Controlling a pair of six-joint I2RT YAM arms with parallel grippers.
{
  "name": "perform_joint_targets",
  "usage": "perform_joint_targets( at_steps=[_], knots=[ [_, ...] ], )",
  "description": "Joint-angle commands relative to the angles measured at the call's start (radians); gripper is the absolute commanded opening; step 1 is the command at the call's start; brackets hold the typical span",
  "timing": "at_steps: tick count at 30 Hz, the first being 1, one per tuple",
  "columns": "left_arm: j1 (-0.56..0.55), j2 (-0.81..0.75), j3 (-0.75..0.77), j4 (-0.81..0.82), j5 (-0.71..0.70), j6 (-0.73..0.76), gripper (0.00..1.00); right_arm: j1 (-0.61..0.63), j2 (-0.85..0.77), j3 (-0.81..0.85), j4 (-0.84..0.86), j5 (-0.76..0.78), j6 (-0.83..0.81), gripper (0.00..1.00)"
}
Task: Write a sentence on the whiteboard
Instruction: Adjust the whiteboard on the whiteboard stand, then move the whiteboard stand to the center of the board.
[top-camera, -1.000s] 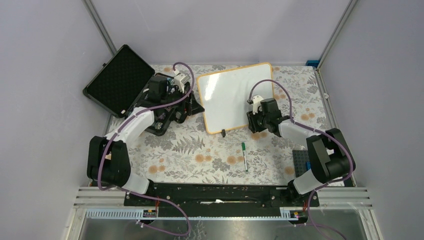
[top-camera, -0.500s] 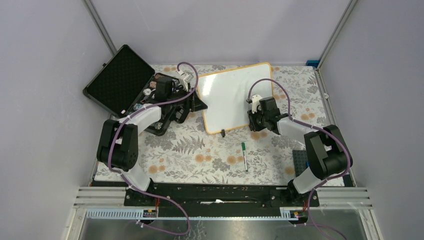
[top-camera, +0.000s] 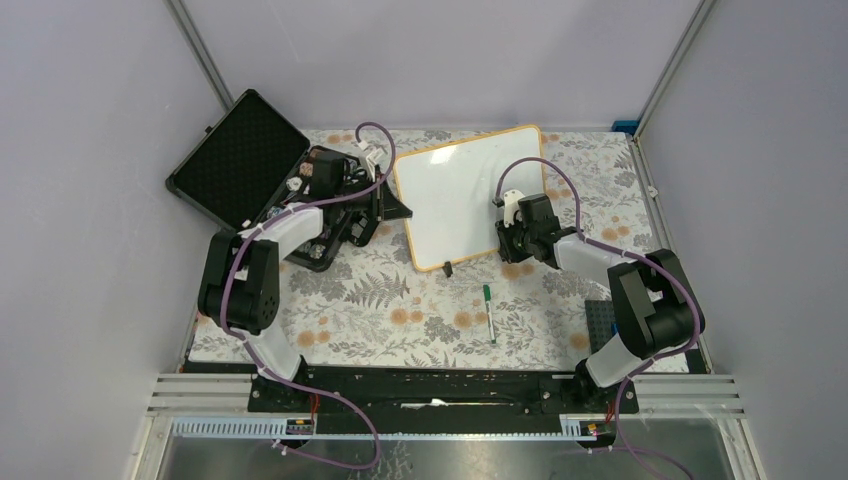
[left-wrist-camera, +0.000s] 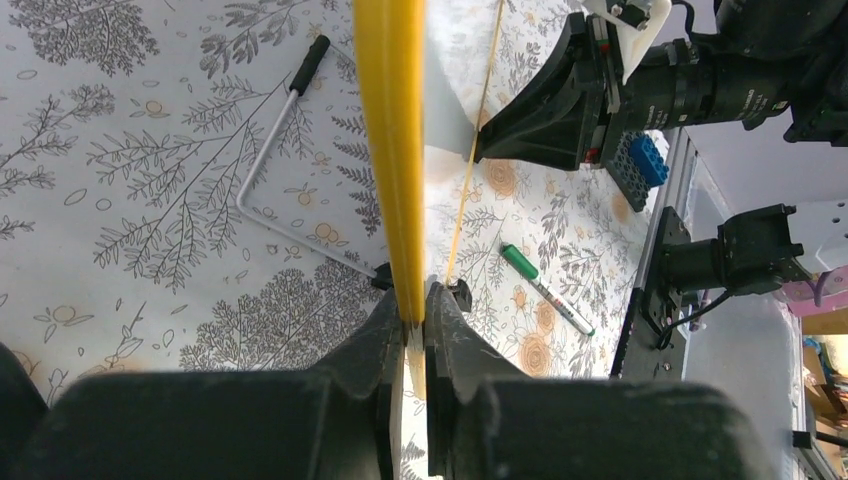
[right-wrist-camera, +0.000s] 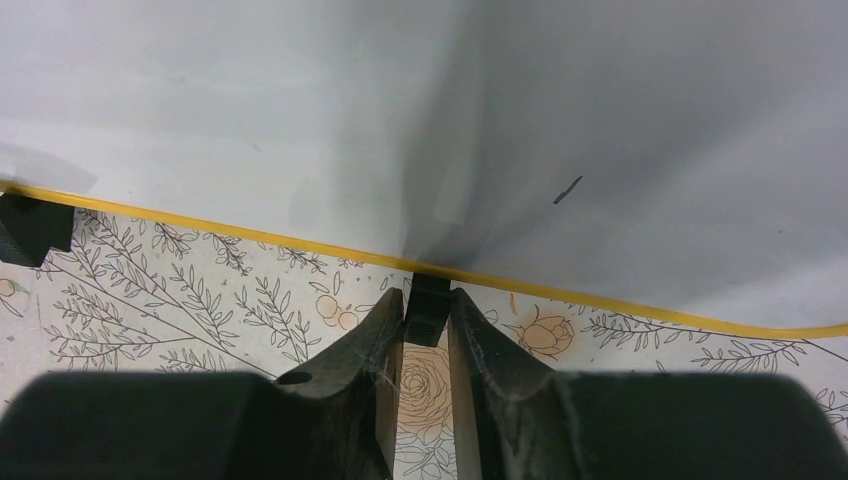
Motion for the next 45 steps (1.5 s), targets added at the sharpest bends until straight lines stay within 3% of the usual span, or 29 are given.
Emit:
perform_joint_targets(
  at_steps=[1, 15, 20, 25, 27, 28, 38, 45],
  knots=[
    [0.024, -0.046, 0.026, -0.059, -0.027, 0.122, 0.00, 0.006, 0.012, 0.025, 0.004, 0.015, -0.030, 0.00],
    [0.082, -0.050, 0.032, -0.241, -0.012, 0.267, 0.00, 0.006, 0.004, 0.016, 0.000, -0.022, -0.053, 0.00],
    [0.085, -0.064, 0.024, -0.250, -0.042, 0.253, 0.44, 0.012, -0.005, 0.027, -0.005, -0.074, -0.061, 0.00],
    [0.145, -0.139, 0.032, -0.308, -0.056, 0.248, 0.72, 0.043, -0.001, 0.035, -0.005, -0.076, -0.063, 0.00],
    [0.177, -0.184, 0.032, -0.331, -0.057, 0.250, 0.95, 0.056, -0.002, 0.036, -0.005, -0.078, -0.066, 0.00],
    [0.191, -0.207, 0.035, -0.344, -0.063, 0.258, 0.98, 0.065, 0.001, 0.036, -0.005, -0.079, -0.069, 0.00],
    [0.289, -0.381, 0.059, -0.411, -0.155, 0.247, 0.99, 0.141, 0.010, 0.038, -0.004, -0.104, -0.111, 0.00],
    [0.296, -0.396, 0.088, -0.414, -0.170, 0.163, 0.99, 0.166, 0.042, 0.084, -0.005, -0.130, -0.134, 0.00]
  ],
)
